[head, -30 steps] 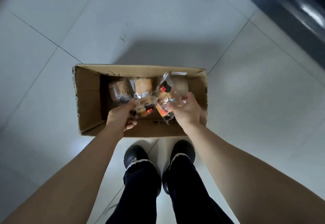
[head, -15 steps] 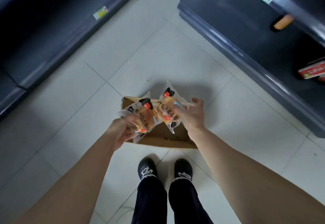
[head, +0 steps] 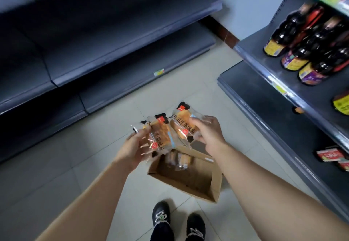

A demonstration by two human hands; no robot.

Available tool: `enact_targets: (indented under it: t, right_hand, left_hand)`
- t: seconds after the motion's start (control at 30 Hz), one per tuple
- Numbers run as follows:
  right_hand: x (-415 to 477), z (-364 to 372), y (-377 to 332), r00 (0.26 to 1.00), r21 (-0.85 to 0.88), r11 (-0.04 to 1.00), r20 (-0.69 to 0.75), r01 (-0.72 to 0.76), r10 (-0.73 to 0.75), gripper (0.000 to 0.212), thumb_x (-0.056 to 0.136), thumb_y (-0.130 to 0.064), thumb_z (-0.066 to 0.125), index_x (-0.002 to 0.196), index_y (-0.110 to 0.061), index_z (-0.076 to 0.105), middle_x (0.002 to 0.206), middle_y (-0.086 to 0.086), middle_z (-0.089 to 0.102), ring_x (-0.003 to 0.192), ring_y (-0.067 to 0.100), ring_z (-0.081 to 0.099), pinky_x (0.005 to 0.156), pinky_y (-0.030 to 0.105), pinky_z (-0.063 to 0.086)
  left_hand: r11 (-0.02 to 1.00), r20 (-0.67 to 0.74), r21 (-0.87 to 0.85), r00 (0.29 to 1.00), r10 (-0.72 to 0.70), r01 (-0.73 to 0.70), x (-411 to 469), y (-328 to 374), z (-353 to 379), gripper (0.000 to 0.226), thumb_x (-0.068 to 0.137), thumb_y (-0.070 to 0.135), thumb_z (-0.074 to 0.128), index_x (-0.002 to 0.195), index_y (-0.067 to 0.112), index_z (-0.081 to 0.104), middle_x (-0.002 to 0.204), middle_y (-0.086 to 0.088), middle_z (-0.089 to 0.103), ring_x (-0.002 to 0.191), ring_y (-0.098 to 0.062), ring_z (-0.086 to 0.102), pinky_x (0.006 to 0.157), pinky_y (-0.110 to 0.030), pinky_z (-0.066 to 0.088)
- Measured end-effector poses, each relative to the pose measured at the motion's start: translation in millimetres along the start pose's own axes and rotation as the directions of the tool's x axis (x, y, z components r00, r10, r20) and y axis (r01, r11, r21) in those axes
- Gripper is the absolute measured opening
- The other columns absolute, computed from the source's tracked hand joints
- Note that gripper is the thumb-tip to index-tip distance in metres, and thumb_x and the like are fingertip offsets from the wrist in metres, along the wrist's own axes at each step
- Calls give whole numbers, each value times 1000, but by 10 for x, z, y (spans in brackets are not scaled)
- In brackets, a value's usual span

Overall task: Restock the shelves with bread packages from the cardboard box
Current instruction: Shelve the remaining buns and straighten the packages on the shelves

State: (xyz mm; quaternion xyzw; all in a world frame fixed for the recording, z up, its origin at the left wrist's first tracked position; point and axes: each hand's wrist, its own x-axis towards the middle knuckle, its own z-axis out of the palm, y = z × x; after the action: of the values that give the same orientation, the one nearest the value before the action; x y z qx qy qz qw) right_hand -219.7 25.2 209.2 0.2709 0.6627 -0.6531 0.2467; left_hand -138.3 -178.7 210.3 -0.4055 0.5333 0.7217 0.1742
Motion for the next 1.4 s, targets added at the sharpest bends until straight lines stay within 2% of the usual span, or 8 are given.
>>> enact_targets:
  t: [0.13,0.33,0.5,0.7,0.97,1.07,1.27,1.4]
  right_hand:
    - [-226,228,-406,995,29,998,86,57,-59,47,71,-24,83,106,-16,52,104,10,65,82,22,59,73,36,48]
    - [-611,712,-938,957,29,986,237,167,-169,40,71,-22,82,104,-13,61,108,16,70,85,26,60,76,38,47]
    - [-940,1225,-1247,913,12,976,350,219,-209,45,67,-25,85,104,-17,61,108,10,71,99,28,69,89,45,53]
    - [-1436,1959,-1478,863,17,957,429,290,-268,53,70,-17,84,115,-9,57,109,11,70,88,25,69,81,40,53]
    - [-2191,3002,-1802,746,13,920,580,393,-327,45,71,-13,83,110,-9,62,104,12,73,91,26,72,80,41,59]
    - [-2517,3436,-1940,696,25,892,616,452,-370,35,73,-11,82,103,-11,64,101,11,73,87,26,73,76,41,59]
    - [-3184,4217,-2116,590,83,857,691,508,-417,29,76,-9,79,102,-11,65,95,5,73,79,16,71,57,27,53]
    - [-3510,4794,-2241,534,95,821,716,563,-450,34,70,-17,85,97,-13,65,104,7,73,97,25,70,71,35,53]
  left_hand:
    - [972,-153,-209,985,77,-109,-367,351,-225,25,88,39,59,88,15,68,81,-10,64,65,-20,56,59,-29,43]
    - [854,-338,-382,914,225,-352,-922,727,-731,25,84,26,70,99,13,55,73,-7,60,53,-19,63,56,-31,55]
    - [780,-390,-463,887,247,-421,-1367,986,-1245,34,80,21,73,109,9,60,96,-15,67,77,-25,67,66,-34,60]
    - [669,-508,-494,808,297,-556,-1856,1206,-1819,8,84,11,68,82,9,61,73,-6,68,56,-12,63,55,-21,52]
    - [609,-594,-404,702,392,-683,-2517,1510,-2882,33,83,14,71,112,6,60,99,-14,69,75,-21,68,74,-34,60]
    - [622,-675,-295,619,402,-725,-2790,1665,-3256,25,80,27,74,102,17,70,98,-1,71,93,-17,61,81,-31,43]
    - [531,-729,-249,518,448,-810,-3291,1965,-3872,8,85,12,68,91,8,72,69,2,70,57,-7,45,43,-16,34]
    - [460,-766,-215,441,468,-861,-3602,2202,-4311,13,87,13,67,96,4,70,81,-8,70,56,-9,60,56,-20,52]
